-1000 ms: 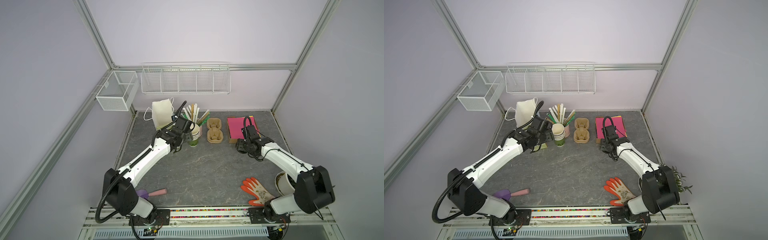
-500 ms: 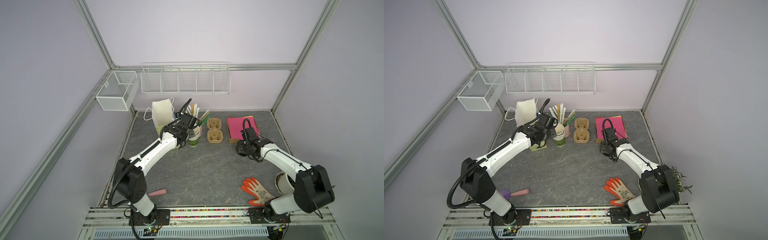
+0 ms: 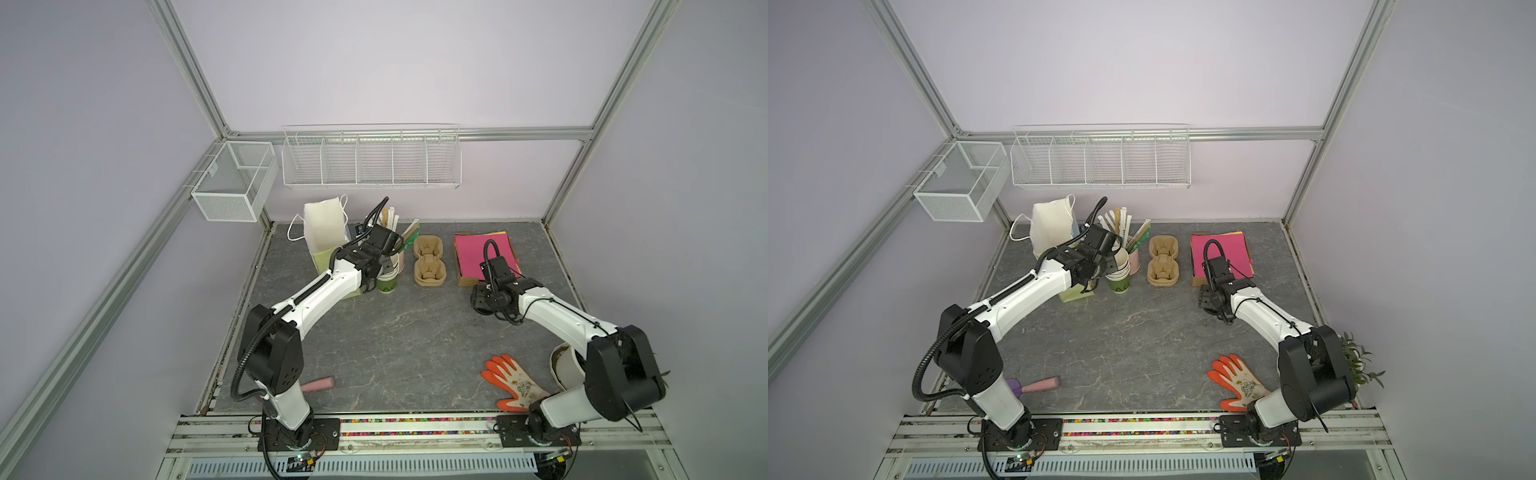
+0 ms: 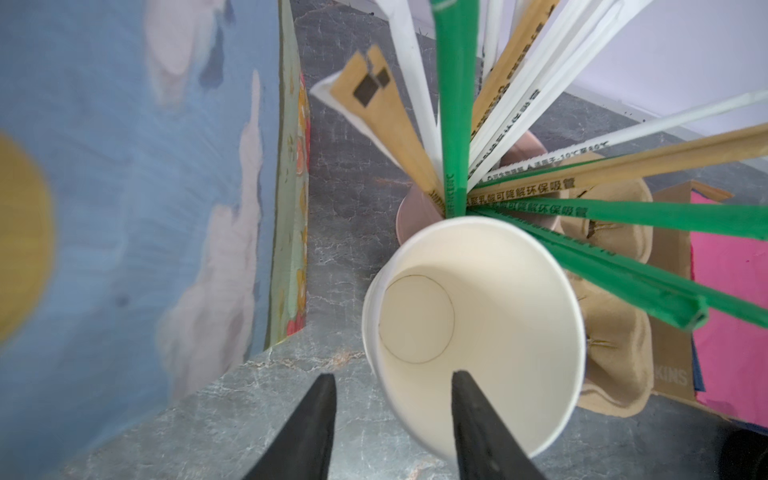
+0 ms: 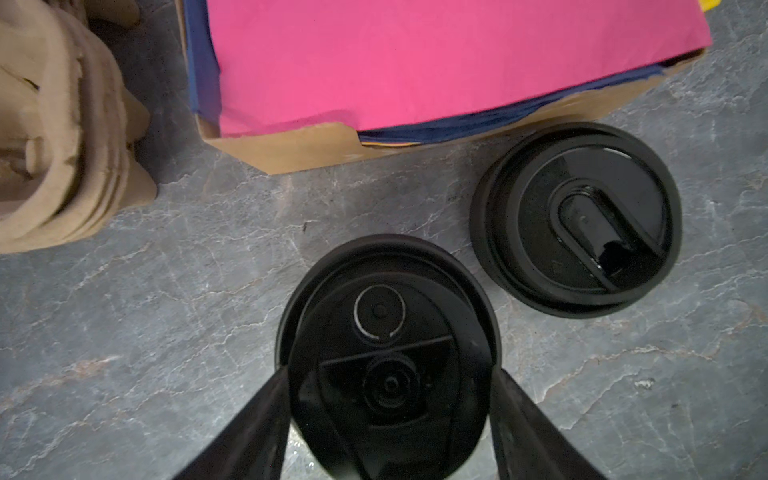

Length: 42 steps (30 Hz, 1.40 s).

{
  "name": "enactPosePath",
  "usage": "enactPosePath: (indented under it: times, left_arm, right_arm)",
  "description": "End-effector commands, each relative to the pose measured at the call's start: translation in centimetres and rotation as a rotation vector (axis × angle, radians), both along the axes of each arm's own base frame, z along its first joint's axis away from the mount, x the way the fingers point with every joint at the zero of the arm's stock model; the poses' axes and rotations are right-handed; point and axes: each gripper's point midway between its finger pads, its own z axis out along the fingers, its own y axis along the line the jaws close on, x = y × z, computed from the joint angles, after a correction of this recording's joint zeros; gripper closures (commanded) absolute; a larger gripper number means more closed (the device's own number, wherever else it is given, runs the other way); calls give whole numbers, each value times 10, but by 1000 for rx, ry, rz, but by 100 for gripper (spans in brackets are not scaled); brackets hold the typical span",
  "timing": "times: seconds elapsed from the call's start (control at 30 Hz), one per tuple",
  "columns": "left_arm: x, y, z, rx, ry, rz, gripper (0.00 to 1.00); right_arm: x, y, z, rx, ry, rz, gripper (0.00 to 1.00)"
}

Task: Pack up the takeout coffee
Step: 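Reach the left gripper to the paper cup stack and grasp the top cup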

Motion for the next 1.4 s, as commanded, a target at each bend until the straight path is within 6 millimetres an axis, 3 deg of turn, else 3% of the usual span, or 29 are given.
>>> enactPosePath:
  times: [0.0, 0.37, 0.5, 0.67, 0.9, 1.07, 1.23, 1.37]
  left_arm:
    - [5, -1, -1, 16, 14, 31, 58]
    - [7, -2, -7, 34, 47, 36, 81]
    - [6, -1, -7, 43, 49, 41, 85]
    - [5, 1, -8, 52, 57, 45, 100]
    - [4, 8, 4, 71, 51, 77, 100]
    - [4, 5, 22, 43, 37, 68, 100]
    - [2, 4, 26, 7, 27, 69, 100]
    - [5, 4, 46, -4, -26, 61, 100]
  right_arm:
    - [-3, 0, -14, -5, 31, 11, 29]
    - [-3, -2, -23, -7, 44, 10, 29]
    - [-2, -1, -22, -3, 41, 9, 29]
    - [-3, -4, -24, -15, 44, 5, 29]
    - [-4, -3, -33, -16, 66, 4, 29]
    - [-3, -3, -31, -12, 61, 3, 28]
    - [-4, -3, -31, -13, 64, 2, 28]
    - [-4, -4, -30, -18, 64, 5, 28]
